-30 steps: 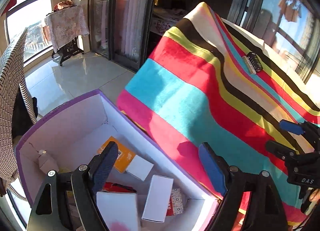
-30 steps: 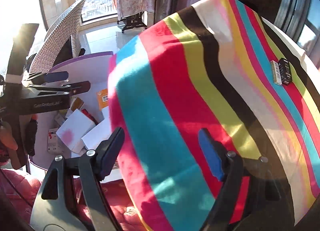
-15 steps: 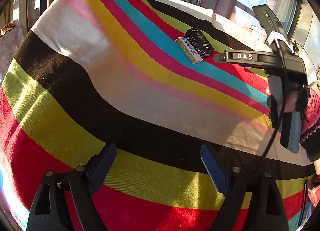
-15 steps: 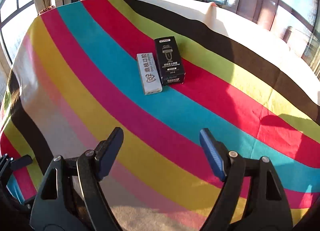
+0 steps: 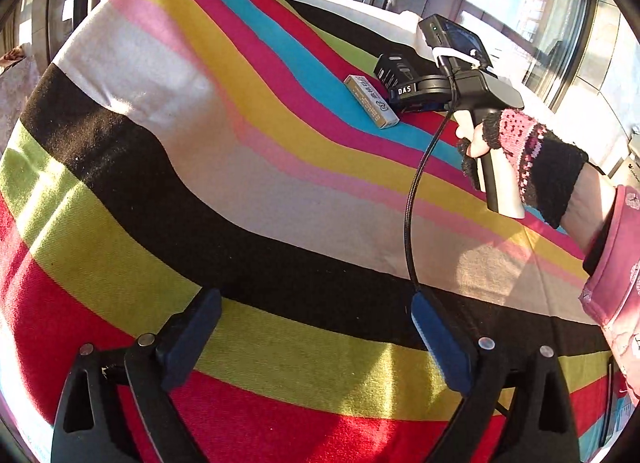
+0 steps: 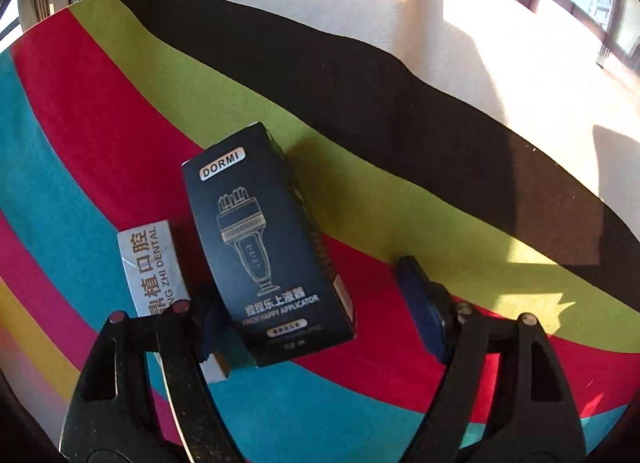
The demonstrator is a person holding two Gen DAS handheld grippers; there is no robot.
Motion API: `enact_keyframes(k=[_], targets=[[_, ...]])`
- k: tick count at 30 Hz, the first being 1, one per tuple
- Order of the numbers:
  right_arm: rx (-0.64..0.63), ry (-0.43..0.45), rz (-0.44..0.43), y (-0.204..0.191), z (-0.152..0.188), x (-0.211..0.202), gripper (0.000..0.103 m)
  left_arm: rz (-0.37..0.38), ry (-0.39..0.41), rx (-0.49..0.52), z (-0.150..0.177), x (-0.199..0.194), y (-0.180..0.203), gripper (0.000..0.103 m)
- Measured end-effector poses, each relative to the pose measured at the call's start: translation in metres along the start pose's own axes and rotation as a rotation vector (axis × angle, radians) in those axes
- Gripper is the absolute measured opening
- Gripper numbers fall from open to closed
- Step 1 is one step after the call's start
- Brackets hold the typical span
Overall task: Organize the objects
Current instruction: 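Grasp the black DORMI applicator box with the right tool, then grasp the white DING ZHI DENTAL box with the left tool while the right tool holds the DORMI box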
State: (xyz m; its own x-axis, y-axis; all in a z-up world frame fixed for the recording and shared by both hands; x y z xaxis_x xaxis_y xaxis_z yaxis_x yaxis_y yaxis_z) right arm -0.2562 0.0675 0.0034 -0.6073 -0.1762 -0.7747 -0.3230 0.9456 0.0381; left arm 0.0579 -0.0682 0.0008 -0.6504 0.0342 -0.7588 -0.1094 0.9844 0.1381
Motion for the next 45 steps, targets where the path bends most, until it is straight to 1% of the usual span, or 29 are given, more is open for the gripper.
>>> enact_keyframes(k=[1,3,7,9,11,12,14,15,16,17,19,22,23,24,26,27,29,32,34,35,36,37,38,39,40,41,42,43,45], targets=[[0.009,-0.006,-0.040,0.002,0.006,-0.006,0.043,-0.002,-0.004,0.007,0.000,0.001,0.001,0.099],[0.029,-0.018,-0.121,0.008,0.025,-0.029,0.043,0.002,-0.012,0.015,-0.003,0.003,0.002,0.102],[-0.012,-0.026,-0.101,0.025,0.098,-0.093,0.043,0.032,-0.014,0.015,-0.009,0.006,0.002,0.103],[-0.046,-0.042,-0.048,0.033,0.142,-0.121,0.043,0.062,-0.034,0.001,-0.012,0.008,0.004,0.103],[-0.052,-0.069,-0.047,0.040,0.185,-0.144,0.043,0.111,-0.071,-0.047,-0.021,0.015,0.010,0.103],[-0.055,-0.079,-0.054,0.042,0.202,-0.153,0.043,0.157,-0.094,-0.067,-0.029,0.019,0.014,0.103],[-0.031,-0.056,-0.061,0.051,0.225,-0.170,0.043,0.286,-0.112,-0.073,-0.045,0.022,0.027,0.103],[-0.016,-0.049,-0.059,0.057,0.233,-0.175,0.043,0.359,-0.133,-0.039,-0.055,0.023,0.040,0.103],[0.013,-0.042,-0.046,0.067,0.239,-0.177,0.043,0.422,-0.175,0.034,-0.061,0.023,0.057,0.103],[0.062,-0.037,-0.027,0.085,0.235,-0.173,0.043,0.435,-0.216,0.128,-0.067,0.023,0.073,0.103],[0.141,-0.041,0.013,0.116,0.238,-0.172,0.043,0.324,-0.237,0.358,-0.070,0.019,0.101,0.103],[0.205,-0.036,0.031,0.141,0.239,-0.183,0.043,0.279,-0.376,0.701,-0.042,0.013,0.127,0.103],[0.220,-0.030,0.029,0.146,0.241,-0.186,0.043,0.237,-0.380,0.802,-0.026,0.004,0.128,0.103],[0.223,-0.023,0.029,0.148,0.241,-0.186,0.043,0.222,-0.390,0.877,-0.016,0.000,0.130,0.103],[0.209,-0.016,0.048,0.145,0.241,-0.183,0.044,0.276,-0.449,0.954,0.004,-0.017,0.121,0.103],[0.204,-0.011,0.057,0.144,0.241,-0.184,0.044,0.300,-0.457,0.954,0.004,-0.025,0.116,0.102],[0.213,-0.002,0.056,0.145,0.244,-0.187,0.044,0.336,-0.401,0.866,-0.014,-0.038,0.103,0.102],[0.215,-0.001,0.053,0.146,0.242,-0.183,0.044,0.359,-0.296,0.557,-0.062,-0.027,0.082,0.103],[0.210,-0.001,0.062,0.144,0.242,-0.183,0.044,0.263,-0.248,0.392,-0.090,0.000,0.079,0.103],[0.206,-0.001,0.067,0.143,0.242,-0.184,0.044,0.267,-0.255,0.353,-0.101,0.017,0.091,0.103],[0.204,-0.001,0.070,0.143,0.242,-0.183,0.044,0.373,-0.282,0.347,-0.106,0.030,0.101,0.099],[0.203,-0.001,0.070,0.143,0.242,-0.183,0.044,0.532,-0.344,0.362,-0.106,0.040,0.114,0.097],[0.209,-0.001,0.062,0.144,0.242,-0.183,0.044,0.698,-0.449,0.396,-0.098,0.043,0.128,0.097],[0.219,0.001,0.049,0.147,0.243,-0.183,0.044,0.822,-0.562,0.456,-0.085,0.041,0.142,0.098],[0.229,0.002,0.039,0.149,0.243,-0.184,0.044,0.860,-0.626,0.552,-0.069,0.031,0.155,0.098],[0.233,0.003,0.034,0.150,0.244,-0.184,0.044,0.847,-0.642,0.639,-0.058,0.022,0.163,0.098],[0.231,0.003,0.037,0.149,0.244,-0.184,0.044,0.856,-0.677,0.687,-0.048,0.014,0.168,0.097],[0.225,0.001,0.044,0.148,0.243,-0.184,0.044,0.894,-0.732,0.698,-0.038,0.005,0.170,0.097],[0.211,-0.001,0.053,0.144,0.243,-0.184,0.045,0.924,-0.751,0.721,-0.027,-0.018,0.166,0.097]])
Point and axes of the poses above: each gripper's, at about its wrist camera, not at the fingertips, and x roughly the way its jaws point, y to its right, z to its underside, the point moved 1 cm from there along x, roughly the way its jaws point, and after that the axes turned 5 degrees about x, right-handed, at the moved point
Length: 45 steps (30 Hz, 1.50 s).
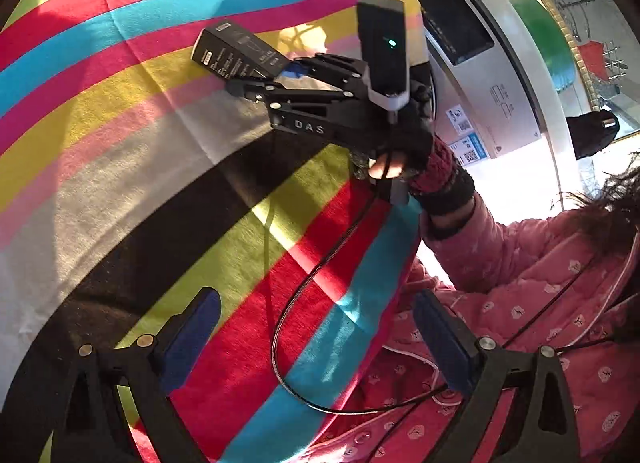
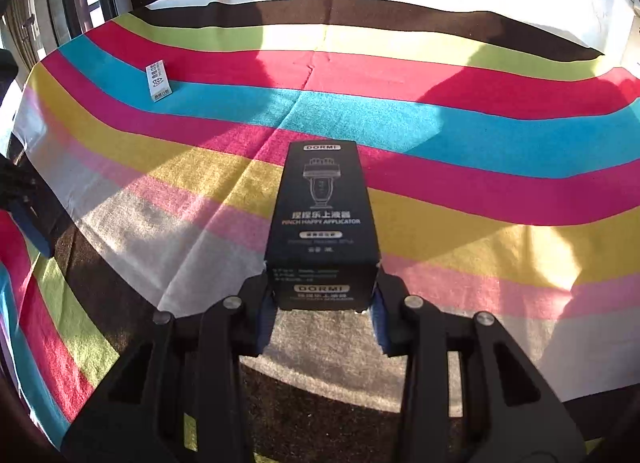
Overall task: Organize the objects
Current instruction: 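Grasp the white DING ZHI DENTAL box with the left tool while the right tool holds the DORMI box, then carry the DING ZHI DENTAL box and DORMI box to the storage bin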
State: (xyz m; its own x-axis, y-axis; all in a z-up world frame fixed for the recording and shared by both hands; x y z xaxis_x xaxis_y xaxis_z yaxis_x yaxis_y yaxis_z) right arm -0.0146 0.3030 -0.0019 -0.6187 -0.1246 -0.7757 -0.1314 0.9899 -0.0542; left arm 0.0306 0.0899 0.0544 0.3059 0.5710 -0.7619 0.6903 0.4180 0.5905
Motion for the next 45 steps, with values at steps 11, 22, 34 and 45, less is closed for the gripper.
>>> enact_keyframes(k=[11,22,34,45], targets=[[0.011,-0.001,-0.023,0.000,0.000,-0.001,0.048,-0.817,0.654,-0.708,-0.022,-0.130,-0.127,0.103],[0.001,-0.004,-0.027,-0.002,0.001,-0.001,0.052,-1.282,0.545,-1.056,-0.089,-0.110,-0.258,0.094],[0.017,0.001,-0.032,0.002,0.001,-0.004,0.048,-0.952,0.580,-0.454,-0.062,-0.030,-0.080,0.032],[-0.013,0.001,0.004,-0.008,0.000,-0.005,0.045,-1.028,0.532,-0.526,0.013,-0.005,-0.054,0.032]])
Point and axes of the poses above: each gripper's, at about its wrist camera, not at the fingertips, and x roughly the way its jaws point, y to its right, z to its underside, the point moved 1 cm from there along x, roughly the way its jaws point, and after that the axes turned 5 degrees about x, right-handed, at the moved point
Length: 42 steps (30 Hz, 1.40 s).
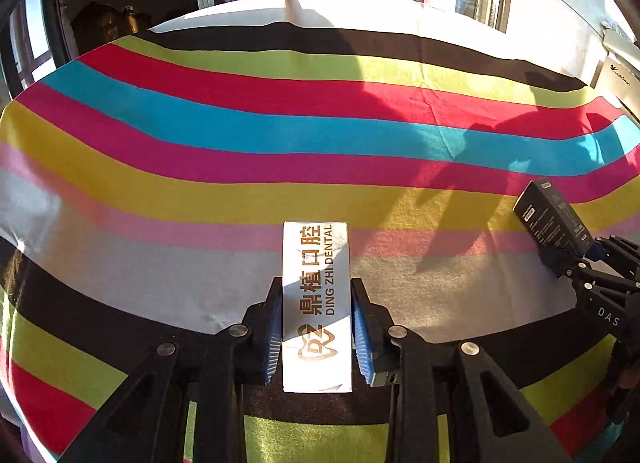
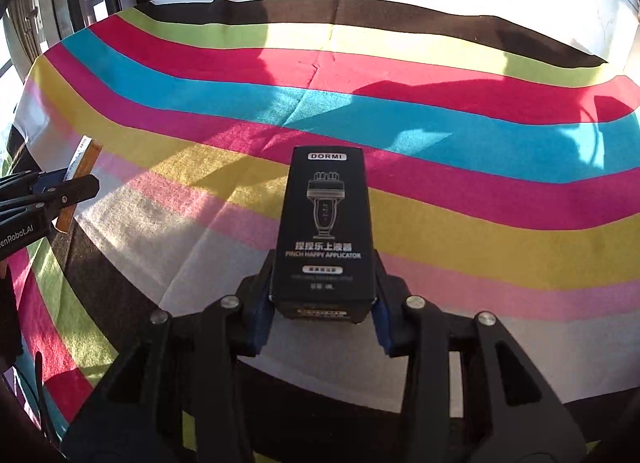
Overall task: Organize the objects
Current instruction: 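Carry the DING ZHI DENTAL box and DORMI box to the storage bin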
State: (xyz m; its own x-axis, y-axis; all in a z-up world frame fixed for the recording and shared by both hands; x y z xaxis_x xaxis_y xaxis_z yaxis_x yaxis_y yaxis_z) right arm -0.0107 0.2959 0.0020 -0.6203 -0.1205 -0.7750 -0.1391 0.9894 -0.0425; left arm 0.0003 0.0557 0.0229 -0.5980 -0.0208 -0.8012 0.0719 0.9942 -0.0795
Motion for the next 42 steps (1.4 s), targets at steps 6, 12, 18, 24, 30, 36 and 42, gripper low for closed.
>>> enact_keyframes(k=[6,12,18,24,30,36,42], targets=[[-0.002,-0.002,0.001,-0.006,0.011,-0.010,0.043,0.011,0.010,-0.039,0.037,-0.027,-0.014,0.032],[-0.022,-0.008,-0.037,-0.045,0.047,-0.040,0.043,-0.023,0.008,-0.009,0.083,-0.051,-0.021,0.032],[-0.129,-0.013,-0.060,-0.089,0.066,-0.064,0.043,-0.040,0.021,-0.019,0.119,-0.078,-0.034,0.032],[-0.224,-0.014,-0.073,-0.128,0.087,-0.089,0.043,-0.057,0.059,-0.029,0.141,-0.109,-0.043,0.032],[-0.287,-0.014,-0.094,-0.156,0.105,-0.108,0.043,-0.069,0.085,-0.038,0.150,-0.126,-0.050,0.032],[-0.313,-0.008,-0.087,-0.165,0.108,-0.118,0.043,-0.078,0.081,-0.062,0.162,-0.133,-0.059,0.032],[-0.363,-0.006,-0.128,-0.189,0.117,-0.129,0.043,-0.088,0.052,-0.112,0.181,-0.134,-0.074,0.032]])
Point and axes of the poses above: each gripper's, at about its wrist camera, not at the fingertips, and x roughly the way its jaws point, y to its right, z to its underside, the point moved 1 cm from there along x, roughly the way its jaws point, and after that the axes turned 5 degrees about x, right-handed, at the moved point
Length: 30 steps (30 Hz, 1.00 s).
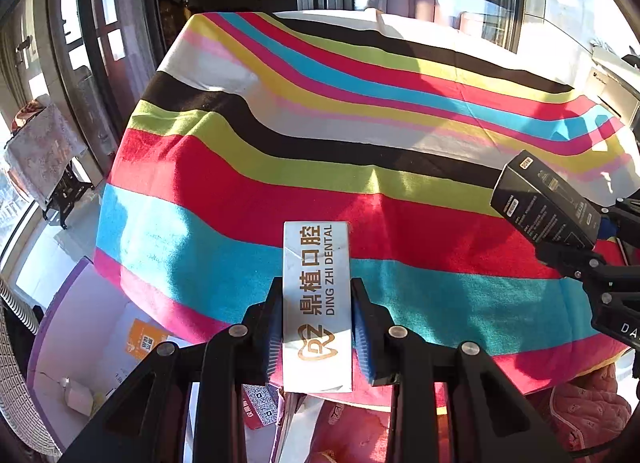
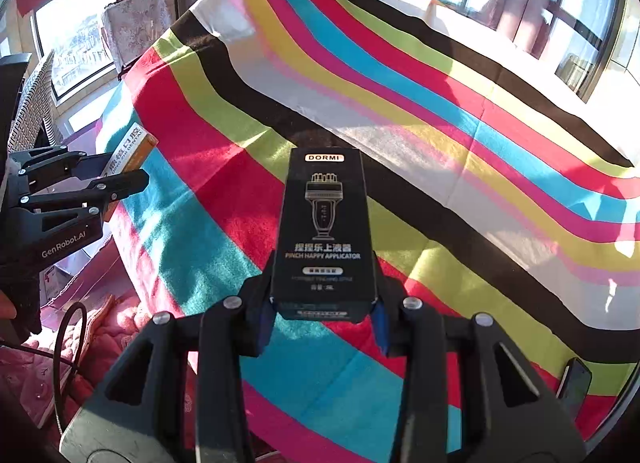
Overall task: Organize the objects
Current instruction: 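Carry the DING ZHI DENTAL box and DORMI box to the storage bin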
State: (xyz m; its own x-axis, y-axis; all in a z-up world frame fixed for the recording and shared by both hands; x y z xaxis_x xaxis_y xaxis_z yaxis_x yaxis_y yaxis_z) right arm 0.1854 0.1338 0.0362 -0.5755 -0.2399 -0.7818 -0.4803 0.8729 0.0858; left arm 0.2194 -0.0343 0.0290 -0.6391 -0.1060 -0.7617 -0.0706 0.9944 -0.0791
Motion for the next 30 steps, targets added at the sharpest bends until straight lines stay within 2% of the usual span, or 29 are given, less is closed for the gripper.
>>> enact_keyframes(k=[10,18,30], targets=[[-0.047,-0.007,-0.027,-0.028,-0.003,-0.003,0.043,-0.025,0.009,-0.046,0.017,-0.012,-0.023,0.032],[-0.196,0.032,-0.071,-0.079,-0.015,-0.021,0.043,-0.054,0.028,-0.122,0.035,-0.033,-0.057,0.032],[-0.385,0.035,-0.107,-0.144,-0.023,-0.021,0.043,-0.146,0.044,-0.217,0.060,-0.060,-0.104,0.032]])
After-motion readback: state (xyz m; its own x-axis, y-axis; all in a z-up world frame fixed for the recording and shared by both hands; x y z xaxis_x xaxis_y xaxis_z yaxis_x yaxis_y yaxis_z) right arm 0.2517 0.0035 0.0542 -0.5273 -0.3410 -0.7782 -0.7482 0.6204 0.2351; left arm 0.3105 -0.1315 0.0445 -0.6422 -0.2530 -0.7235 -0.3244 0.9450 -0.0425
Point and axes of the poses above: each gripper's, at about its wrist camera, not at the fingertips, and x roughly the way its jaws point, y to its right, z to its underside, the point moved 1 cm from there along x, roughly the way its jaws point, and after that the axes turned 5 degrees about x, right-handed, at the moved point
